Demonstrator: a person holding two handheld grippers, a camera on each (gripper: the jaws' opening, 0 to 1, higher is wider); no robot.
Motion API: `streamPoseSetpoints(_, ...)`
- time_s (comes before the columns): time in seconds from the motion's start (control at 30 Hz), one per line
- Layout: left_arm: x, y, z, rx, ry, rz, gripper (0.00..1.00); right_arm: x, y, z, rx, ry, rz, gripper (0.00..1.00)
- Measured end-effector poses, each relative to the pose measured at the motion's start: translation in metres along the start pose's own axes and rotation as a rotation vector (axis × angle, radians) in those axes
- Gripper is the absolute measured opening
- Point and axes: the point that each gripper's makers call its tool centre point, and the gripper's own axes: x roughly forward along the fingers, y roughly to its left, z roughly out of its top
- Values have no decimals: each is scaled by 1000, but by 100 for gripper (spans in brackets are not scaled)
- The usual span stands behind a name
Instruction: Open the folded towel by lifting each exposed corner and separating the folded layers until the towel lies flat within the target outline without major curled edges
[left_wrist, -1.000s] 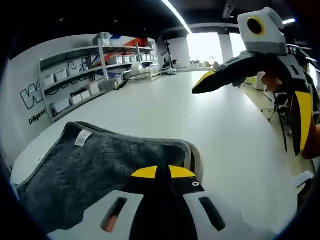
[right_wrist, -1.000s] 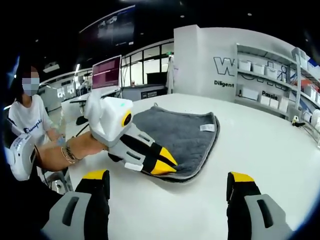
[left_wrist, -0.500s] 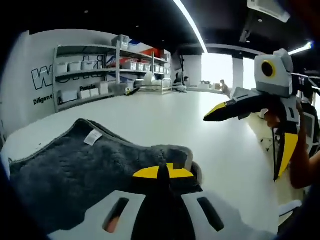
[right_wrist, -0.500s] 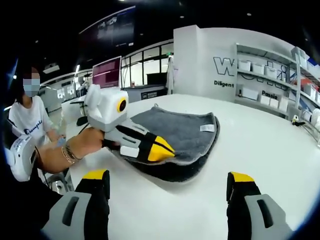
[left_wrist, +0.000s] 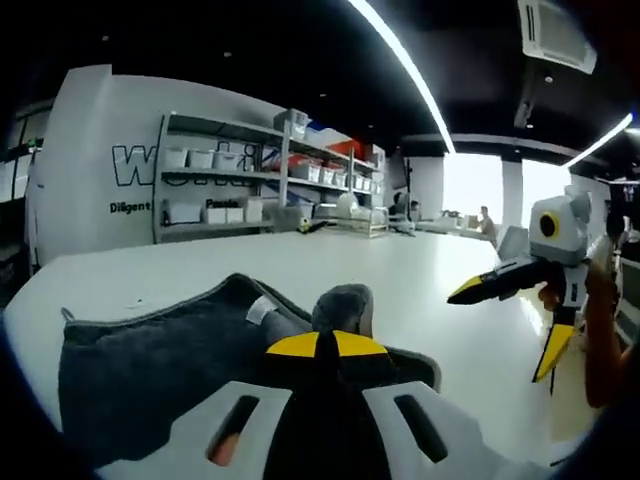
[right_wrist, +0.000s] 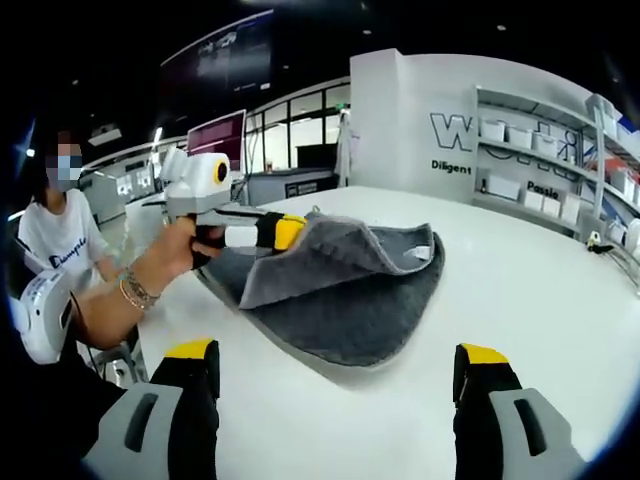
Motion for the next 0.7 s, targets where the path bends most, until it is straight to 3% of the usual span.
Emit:
streamPoseSetpoints(0.2, -48, 46, 5, -2, -33, 108, 2, 5, 1, 1, -7, 7, 11, 99)
streamPoseSetpoints(0.4, -83, 77, 5, 4, -45, 186, 2, 13, 3, 2, -10, 16, 28, 99)
streamPoseSetpoints(0.57, -119, 109, 8, 63, -55, 329, 2, 17, 5, 4, -19, 24, 43, 99)
streamPoseSetpoints(0.7, -150, 137, 12, 60, -77, 422, 2, 19, 5, 5, -27, 27, 45, 99)
